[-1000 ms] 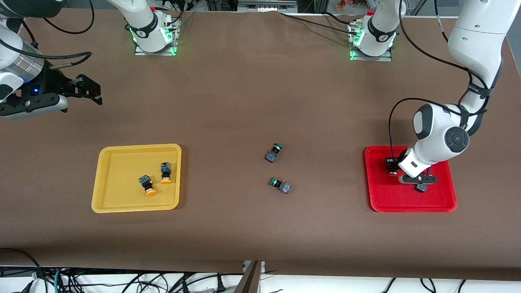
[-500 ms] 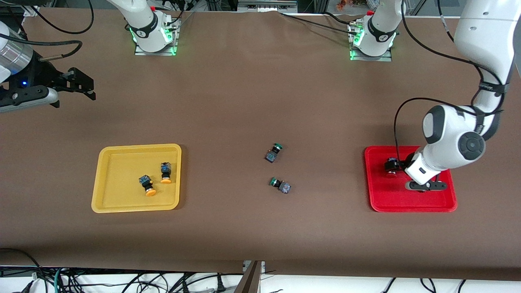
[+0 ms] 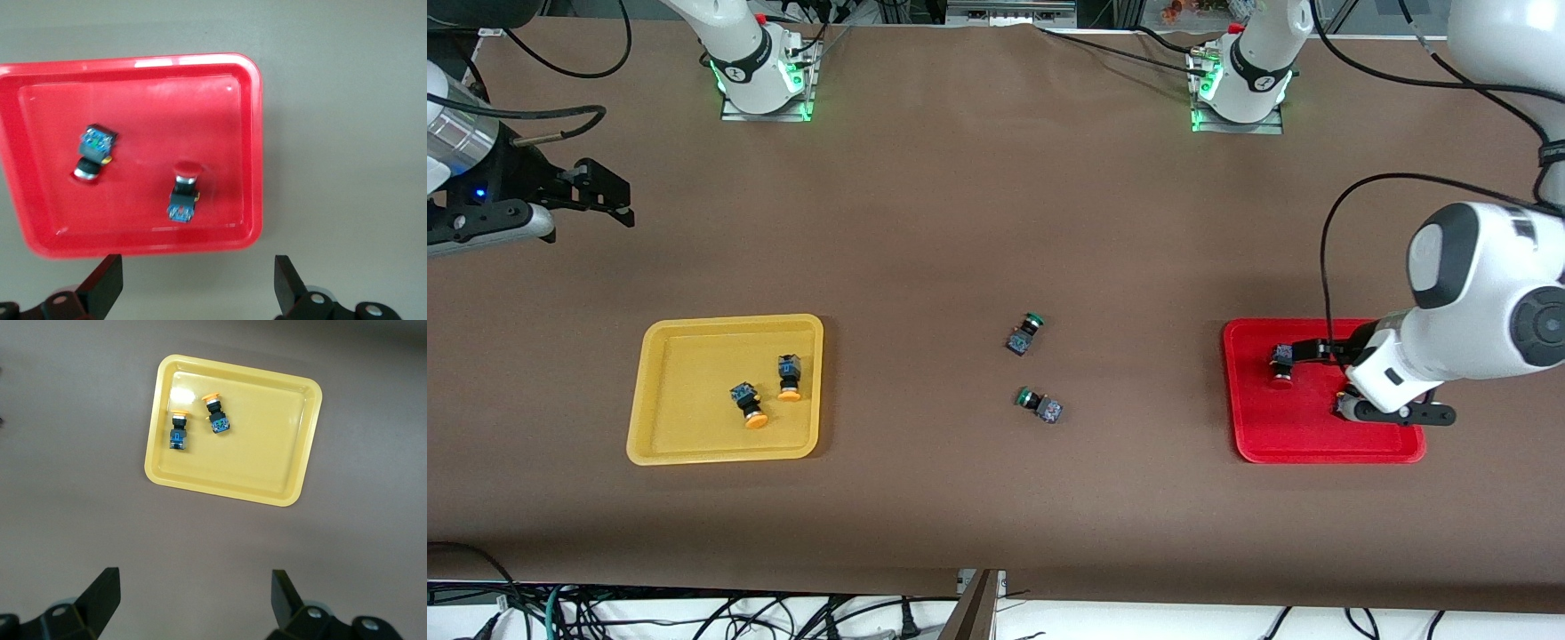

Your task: Place red and yellow buttons in trays

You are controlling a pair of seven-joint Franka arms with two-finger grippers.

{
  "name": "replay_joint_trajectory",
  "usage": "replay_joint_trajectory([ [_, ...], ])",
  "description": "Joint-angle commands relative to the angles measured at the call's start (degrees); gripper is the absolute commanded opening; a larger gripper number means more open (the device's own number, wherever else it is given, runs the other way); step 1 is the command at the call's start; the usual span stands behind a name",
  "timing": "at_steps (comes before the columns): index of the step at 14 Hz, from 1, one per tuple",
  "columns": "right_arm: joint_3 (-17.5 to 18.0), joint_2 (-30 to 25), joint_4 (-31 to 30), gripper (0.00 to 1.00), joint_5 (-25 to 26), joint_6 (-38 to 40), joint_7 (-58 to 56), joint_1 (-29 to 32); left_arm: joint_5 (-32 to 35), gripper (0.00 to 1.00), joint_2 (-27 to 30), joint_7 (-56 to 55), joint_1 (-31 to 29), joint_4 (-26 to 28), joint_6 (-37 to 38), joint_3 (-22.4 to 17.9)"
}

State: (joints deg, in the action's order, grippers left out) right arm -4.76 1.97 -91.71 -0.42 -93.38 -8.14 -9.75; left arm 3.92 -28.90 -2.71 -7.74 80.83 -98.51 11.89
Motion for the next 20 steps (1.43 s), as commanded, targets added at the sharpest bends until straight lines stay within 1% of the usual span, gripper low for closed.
replay_joint_trajectory([
  [1,1.15,1.29,1.89,1.00,3.83,-0.04,-0.12,0.26,-0.40,1.00,2.61,0.07,0.10,-4.71,7.18,-0.29],
  [2,1.24,1.37,1.89,1.00,5.32,-0.04,0.05,-0.26,-1.10,1.00,4.97,0.07,0.36,-4.72,7.72,-0.38],
  [3,1.24,1.29,1.89,1.00,5.77,-0.04,0.49,-1.05,-1.02,1.00,7.35,0.07,0.62,-4.54,7.72,-0.55],
  [5,1.24,1.20,1.89,1.00,5.52,0.22,0.75,-1.58,-0.93,1.00,11.66,0.07,1.42,-3.32,7.98,-1.60],
  [7,1.24,1.20,2.41,1.00,5.25,0.22,0.84,-1.85,-1.02,1.00,14.65,-0.01,1.85,-1.91,8.33,-2.93],
  [9,1.24,1.29,2.86,1.00,5.43,0.13,0.84,-1.85,-1.45,1.00,19.21,-1.58,3.34,1.16,11.48,-3.80],
  [10,1.07,1.29,2.86,1.00,5.34,0.04,0.84,-1.76,-1.46,1.00,21.32,-3.60,5.00,2.39,13.76,-4.42],
  [12,1.06,1.37,2.86,1.00,5.25,-0.04,0.93,-1.76,-2.07,1.00,22.75,-3.97,5.63,3.72,14.31,-4.69],
  [13,1.15,1.64,2.86,1.00,5.25,-0.04,0.93,-1.76,-3.11,1.00,23.62,-3.88,5.64,5.37,14.23,-4.95],
  [14,1.06,1.73,2.86,1.00,5.08,-0.04,0.93,-1.76,-4.95,1.00,24.33,-3.53,5.90,6.78,13.79,-6.86],
  [15,1.06,1.64,2.86,1.00,4.99,-0.04,1.02,-1.76,-6.54,1.00,24.33,-1.61,6.77,6.88,13.79,-8.97],
  [17,1.06,1.64,2.86,1.00,4.81,0.04,0.67,-1.67,-6.64,1.00,24.51,2.00,9.23,7.24,13.87,-12.15],
  [20,1.15,1.64,2.94,1.00,4.81,0.22,0.58,-1.76,-6.47,1.00,24.77,1.40,9.50,7.24,14.05,-12.33],
])
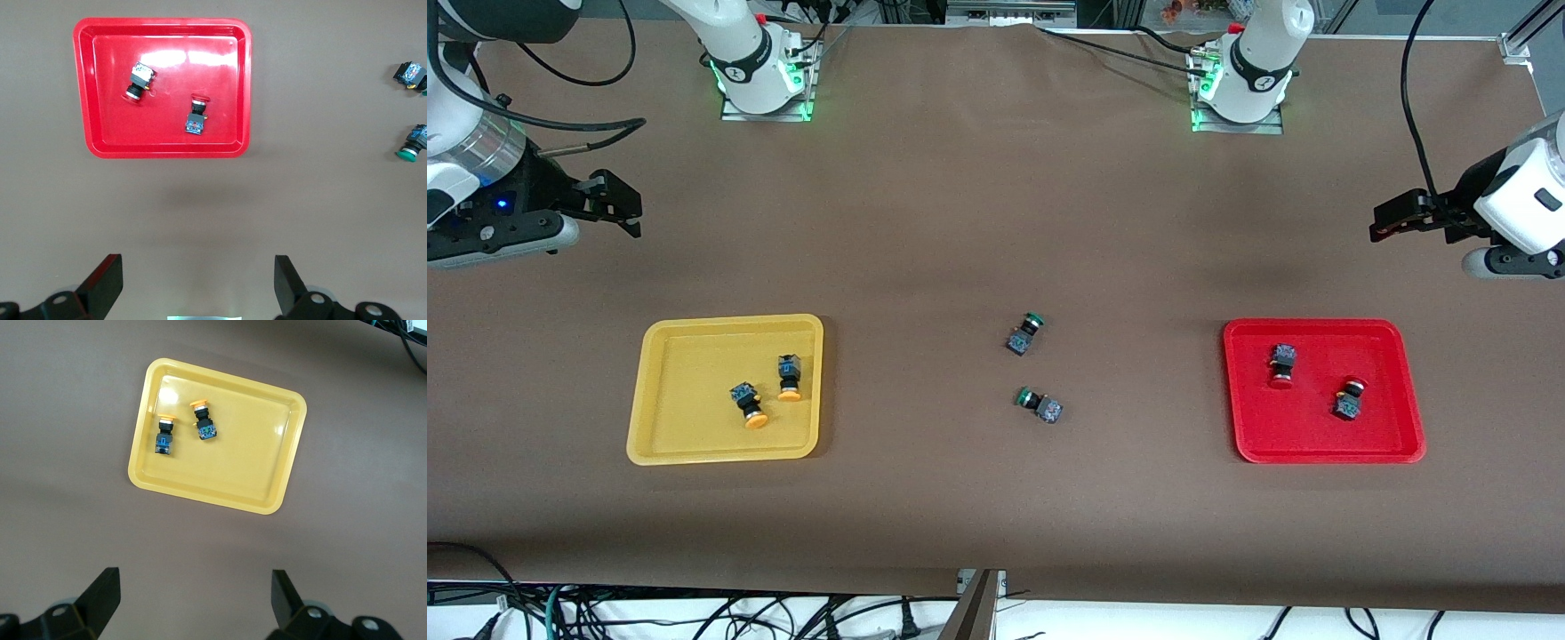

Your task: Place red and yellow buttons in trays

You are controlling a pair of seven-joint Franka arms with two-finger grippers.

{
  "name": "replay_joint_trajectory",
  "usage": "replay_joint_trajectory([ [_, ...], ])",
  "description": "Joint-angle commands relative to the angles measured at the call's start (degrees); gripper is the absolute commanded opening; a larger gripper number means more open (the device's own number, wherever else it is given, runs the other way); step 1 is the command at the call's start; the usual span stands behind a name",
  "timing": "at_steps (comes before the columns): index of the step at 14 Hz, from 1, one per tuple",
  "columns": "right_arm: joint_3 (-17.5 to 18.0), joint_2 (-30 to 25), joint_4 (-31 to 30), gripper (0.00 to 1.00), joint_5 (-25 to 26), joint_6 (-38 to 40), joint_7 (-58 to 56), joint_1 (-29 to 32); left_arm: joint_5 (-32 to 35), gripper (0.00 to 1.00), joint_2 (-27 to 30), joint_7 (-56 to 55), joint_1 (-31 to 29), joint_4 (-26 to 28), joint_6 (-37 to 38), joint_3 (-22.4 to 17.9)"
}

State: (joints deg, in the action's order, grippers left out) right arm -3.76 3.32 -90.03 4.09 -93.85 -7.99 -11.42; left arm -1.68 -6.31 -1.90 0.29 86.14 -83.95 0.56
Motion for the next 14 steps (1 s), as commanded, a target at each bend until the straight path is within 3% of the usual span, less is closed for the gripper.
replay_joint_trajectory([
  [1,0.06,0.29,1.26,1.00,0.31,0.69,0.51,-0.09,-0.70,1.00,2.87,0.49,1.64,2.01,-0.60,-1.00],
  [5,0.15,0.29,1.35,1.00,0.22,0.60,0.60,-0.09,-0.43,1.00,2.44,0.14,1.73,1.93,-0.25,-0.83],
  [8,0.15,0.29,1.35,1.00,-0.30,0.86,0.60,-0.09,-0.34,1.00,-1.07,-0.30,1.47,-2.20,0.89,-0.56],
  [11,-0.29,0.20,1.35,1.00,-5.13,0.95,0.52,0.35,-0.26,1.00,-1.25,-0.39,1.64,-2.56,1.51,-0.30],
  [14,-0.38,0.20,1.35,1.00,-5.67,0.95,0.34,0.53,-0.17,1.00,-1.25,-0.39,1.64,-2.56,1.51,-0.39],
])
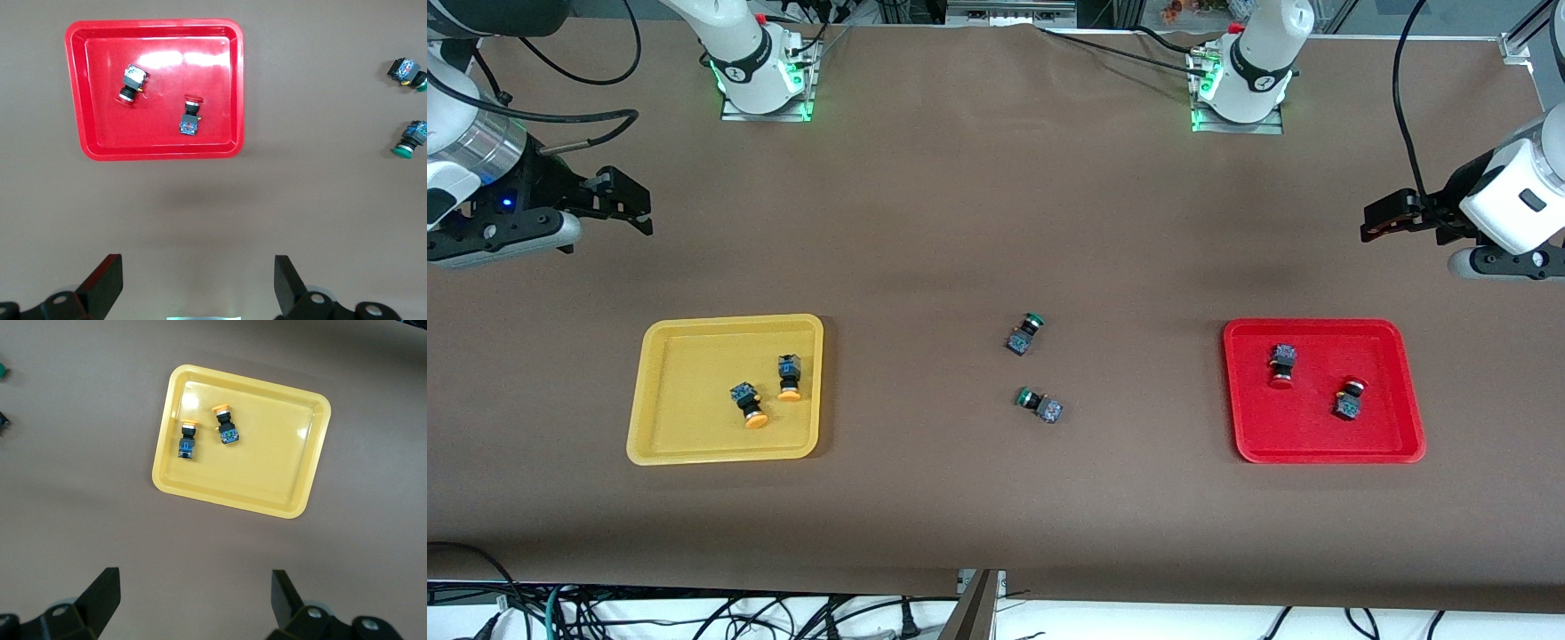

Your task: Place red and yellow buttons in trays

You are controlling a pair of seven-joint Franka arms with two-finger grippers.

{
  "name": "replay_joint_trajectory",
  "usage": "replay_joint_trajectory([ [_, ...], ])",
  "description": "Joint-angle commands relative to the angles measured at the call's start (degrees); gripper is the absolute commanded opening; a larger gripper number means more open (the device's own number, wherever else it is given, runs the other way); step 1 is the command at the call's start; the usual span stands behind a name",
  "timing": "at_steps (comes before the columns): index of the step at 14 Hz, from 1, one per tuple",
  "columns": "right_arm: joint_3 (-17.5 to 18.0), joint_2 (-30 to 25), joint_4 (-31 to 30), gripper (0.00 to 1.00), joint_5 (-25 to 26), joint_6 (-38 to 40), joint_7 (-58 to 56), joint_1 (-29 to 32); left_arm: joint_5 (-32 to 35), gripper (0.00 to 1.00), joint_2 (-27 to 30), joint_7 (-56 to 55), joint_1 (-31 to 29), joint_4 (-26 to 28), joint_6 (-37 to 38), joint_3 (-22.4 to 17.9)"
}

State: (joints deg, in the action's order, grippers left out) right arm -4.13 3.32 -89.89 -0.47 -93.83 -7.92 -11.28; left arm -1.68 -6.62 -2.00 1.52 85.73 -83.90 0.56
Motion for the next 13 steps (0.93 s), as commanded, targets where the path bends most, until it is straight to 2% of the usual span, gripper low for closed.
replay_joint_trajectory([
  [1,0.00,0.20,1.21,1.00,-1.12,0.93,0.28,0.38,-0.17,1.00,-1.02,-0.20,0.41,-2.14,1.46,-0.38],
  [13,0.09,0.28,1.21,1.00,-1.12,0.67,0.63,0.29,-0.08,1.00,-1.02,0.06,-0.20,-2.14,1.46,-0.47],
])
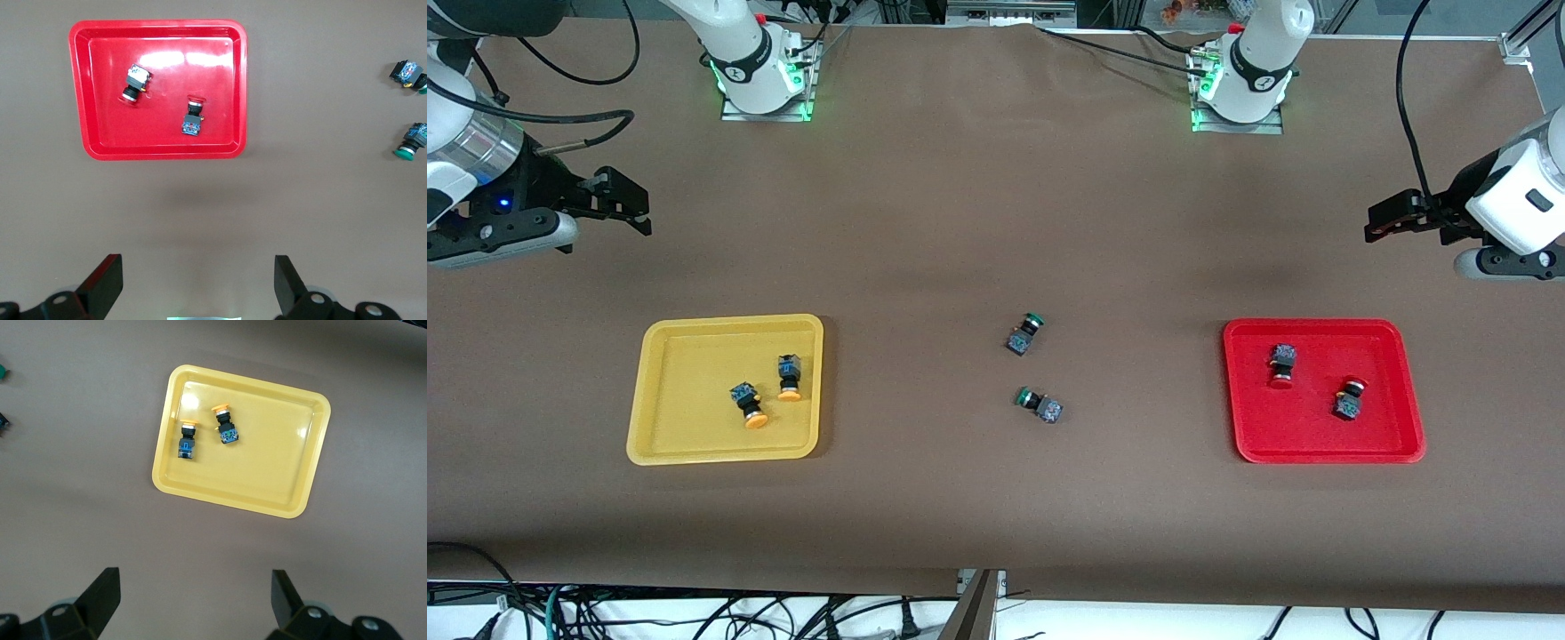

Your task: Place red and yellow buttons in trays

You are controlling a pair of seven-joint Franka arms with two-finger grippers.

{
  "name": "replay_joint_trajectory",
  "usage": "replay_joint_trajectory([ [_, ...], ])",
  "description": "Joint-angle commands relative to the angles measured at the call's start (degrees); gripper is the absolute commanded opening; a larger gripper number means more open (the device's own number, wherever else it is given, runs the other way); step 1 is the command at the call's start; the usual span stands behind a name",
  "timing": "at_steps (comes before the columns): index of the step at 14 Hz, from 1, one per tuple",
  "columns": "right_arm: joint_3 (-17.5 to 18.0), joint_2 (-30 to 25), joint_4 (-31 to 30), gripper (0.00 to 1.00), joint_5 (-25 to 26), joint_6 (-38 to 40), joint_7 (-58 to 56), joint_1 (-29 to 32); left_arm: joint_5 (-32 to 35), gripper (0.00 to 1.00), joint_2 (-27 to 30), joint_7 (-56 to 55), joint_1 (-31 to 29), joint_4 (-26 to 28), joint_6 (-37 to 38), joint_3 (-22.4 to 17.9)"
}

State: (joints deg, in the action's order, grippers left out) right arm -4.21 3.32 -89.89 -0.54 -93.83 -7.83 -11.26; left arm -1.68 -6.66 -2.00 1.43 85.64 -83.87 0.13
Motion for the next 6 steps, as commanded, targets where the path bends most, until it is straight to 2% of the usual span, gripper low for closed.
replay_joint_trajectory([
  [1,0.17,0.29,1.21,1.00,-0.87,0.66,0.53,0.28,-0.08,1.00,-0.99,0.06,-0.02,-2.05,1.42,-0.04],
  [6,0.08,0.29,1.21,1.00,-0.78,0.67,0.53,0.37,-0.17,1.00,-1.43,0.06,-0.02,-2.14,1.42,-0.04],
])
